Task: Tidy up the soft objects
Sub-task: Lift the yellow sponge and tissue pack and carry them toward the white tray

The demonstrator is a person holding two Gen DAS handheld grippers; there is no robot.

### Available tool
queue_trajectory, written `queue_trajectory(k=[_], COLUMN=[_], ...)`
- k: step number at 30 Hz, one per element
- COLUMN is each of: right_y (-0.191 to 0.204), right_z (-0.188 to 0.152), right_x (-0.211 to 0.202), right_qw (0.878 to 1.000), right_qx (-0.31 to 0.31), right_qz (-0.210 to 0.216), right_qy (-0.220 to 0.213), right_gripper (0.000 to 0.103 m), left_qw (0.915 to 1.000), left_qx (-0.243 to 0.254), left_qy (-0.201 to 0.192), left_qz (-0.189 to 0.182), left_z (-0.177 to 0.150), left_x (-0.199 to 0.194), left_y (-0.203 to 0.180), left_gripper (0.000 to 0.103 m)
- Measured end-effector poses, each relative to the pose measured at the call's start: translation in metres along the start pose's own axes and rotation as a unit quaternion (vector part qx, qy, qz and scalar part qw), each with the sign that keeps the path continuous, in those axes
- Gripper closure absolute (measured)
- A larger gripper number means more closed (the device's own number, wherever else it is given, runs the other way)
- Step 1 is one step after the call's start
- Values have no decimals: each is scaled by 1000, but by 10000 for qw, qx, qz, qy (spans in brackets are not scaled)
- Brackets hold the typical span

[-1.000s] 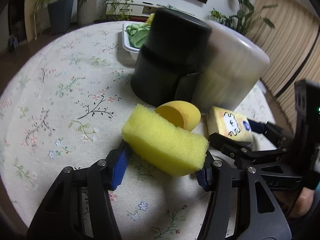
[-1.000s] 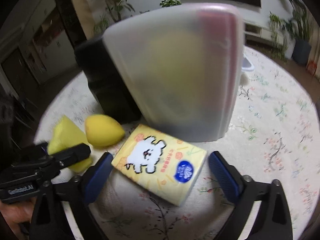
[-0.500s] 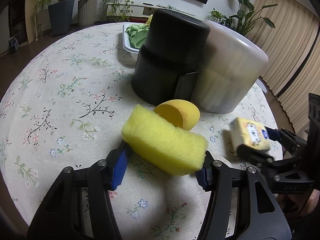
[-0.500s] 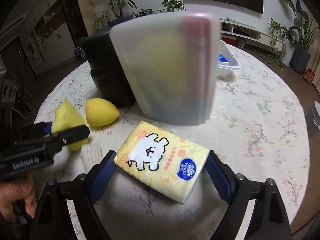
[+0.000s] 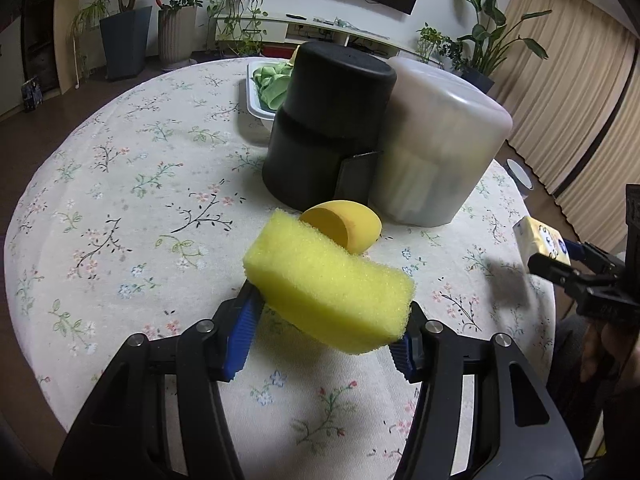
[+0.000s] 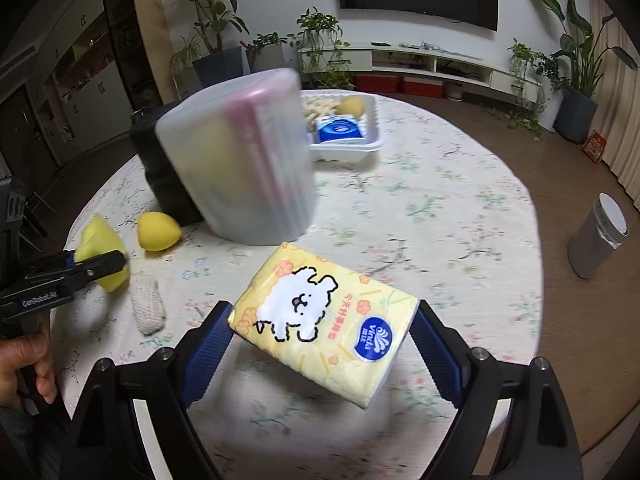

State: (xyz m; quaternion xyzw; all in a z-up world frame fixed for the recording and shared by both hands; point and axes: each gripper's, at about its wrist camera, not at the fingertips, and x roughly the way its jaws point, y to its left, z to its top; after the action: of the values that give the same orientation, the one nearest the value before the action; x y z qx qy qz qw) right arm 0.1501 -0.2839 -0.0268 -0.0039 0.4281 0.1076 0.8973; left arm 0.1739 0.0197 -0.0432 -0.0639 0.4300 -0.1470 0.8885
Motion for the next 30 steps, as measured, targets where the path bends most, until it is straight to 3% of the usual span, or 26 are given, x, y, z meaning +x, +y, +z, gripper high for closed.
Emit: queue_trajectory(k=[8, 16, 24, 30], right_y=[-41, -85, -128, -154], right_z=[17, 43, 101, 167], right_x=[-8, -13, -14, -5], right_qw=[9993, 9973, 9945, 9926], right_qx=[-29, 40, 38, -9], right_qz=[-351, -696, -936, -1045], right_qy=[-86, -216, -464, -620], right_gripper=[13, 13, 13, 13], left_qw=[9998, 9988, 9965, 9937], left_qx=[-110, -153, 45, 457], left_qy=[-86, -249, -454, -532], left_qz=[141, 381, 701, 873], left_z=[3, 31, 106, 168], left_x=[-23, -43, -50, -40], left_y=[19, 47, 75, 68], left_gripper=[49, 49, 49, 49])
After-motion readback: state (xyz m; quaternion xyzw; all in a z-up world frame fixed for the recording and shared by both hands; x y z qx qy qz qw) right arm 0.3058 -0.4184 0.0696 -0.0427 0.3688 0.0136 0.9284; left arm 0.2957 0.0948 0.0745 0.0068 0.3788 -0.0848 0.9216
